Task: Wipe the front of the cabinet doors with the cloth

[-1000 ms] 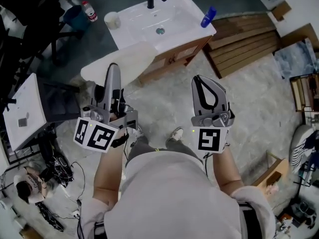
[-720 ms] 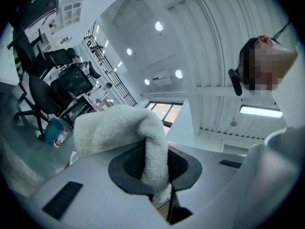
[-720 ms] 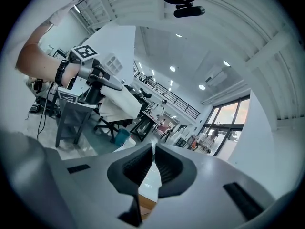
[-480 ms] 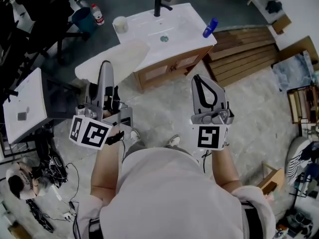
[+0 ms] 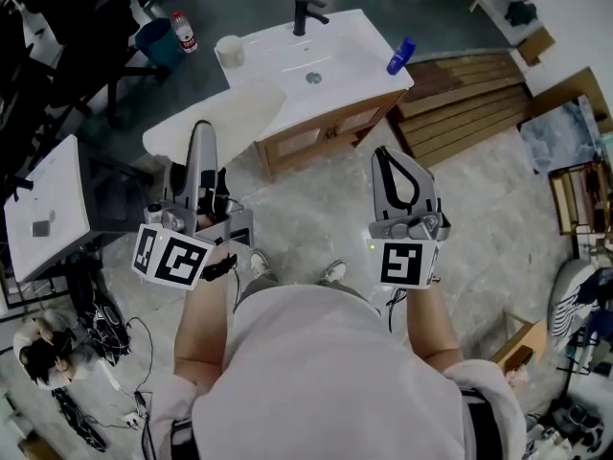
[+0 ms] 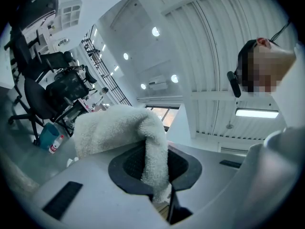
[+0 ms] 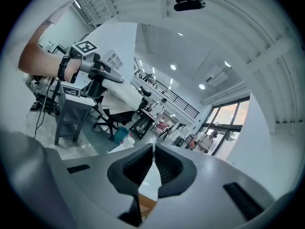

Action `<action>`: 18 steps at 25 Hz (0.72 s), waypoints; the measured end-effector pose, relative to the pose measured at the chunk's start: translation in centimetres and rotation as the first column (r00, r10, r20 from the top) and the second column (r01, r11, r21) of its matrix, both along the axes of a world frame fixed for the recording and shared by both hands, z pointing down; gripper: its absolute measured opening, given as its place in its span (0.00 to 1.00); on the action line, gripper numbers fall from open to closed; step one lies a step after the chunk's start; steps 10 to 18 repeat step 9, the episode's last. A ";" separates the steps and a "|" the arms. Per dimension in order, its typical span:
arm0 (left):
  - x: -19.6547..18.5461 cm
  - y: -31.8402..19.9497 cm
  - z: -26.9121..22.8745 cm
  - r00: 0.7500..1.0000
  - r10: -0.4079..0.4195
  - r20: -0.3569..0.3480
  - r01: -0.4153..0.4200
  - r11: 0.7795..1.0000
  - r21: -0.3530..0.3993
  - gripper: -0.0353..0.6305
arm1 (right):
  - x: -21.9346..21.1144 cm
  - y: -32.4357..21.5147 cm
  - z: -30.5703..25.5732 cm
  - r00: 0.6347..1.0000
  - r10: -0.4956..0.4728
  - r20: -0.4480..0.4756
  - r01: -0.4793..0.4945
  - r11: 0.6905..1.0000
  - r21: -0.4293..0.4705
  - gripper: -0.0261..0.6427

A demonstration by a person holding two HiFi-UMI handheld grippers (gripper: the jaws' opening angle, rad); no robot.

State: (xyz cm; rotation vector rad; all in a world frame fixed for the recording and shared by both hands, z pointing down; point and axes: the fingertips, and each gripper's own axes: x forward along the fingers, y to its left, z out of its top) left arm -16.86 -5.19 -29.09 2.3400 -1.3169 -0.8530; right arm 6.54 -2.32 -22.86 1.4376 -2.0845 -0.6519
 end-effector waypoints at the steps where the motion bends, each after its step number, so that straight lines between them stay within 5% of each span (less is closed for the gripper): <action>1: 0.0 -0.2 0.1 1.000 0.006 0.002 -0.006 1.000 0.000 0.14 | -0.1 -0.2 0.1 1.000 0.002 -0.001 -0.002 1.000 -0.001 0.11; 18: 1.0 -2.0 1.8 1.000 0.021 0.009 -0.021 1.000 -0.015 0.14 | 0.6 -1.7 1.6 1.000 0.010 -0.003 -0.010 1.000 -0.011 0.11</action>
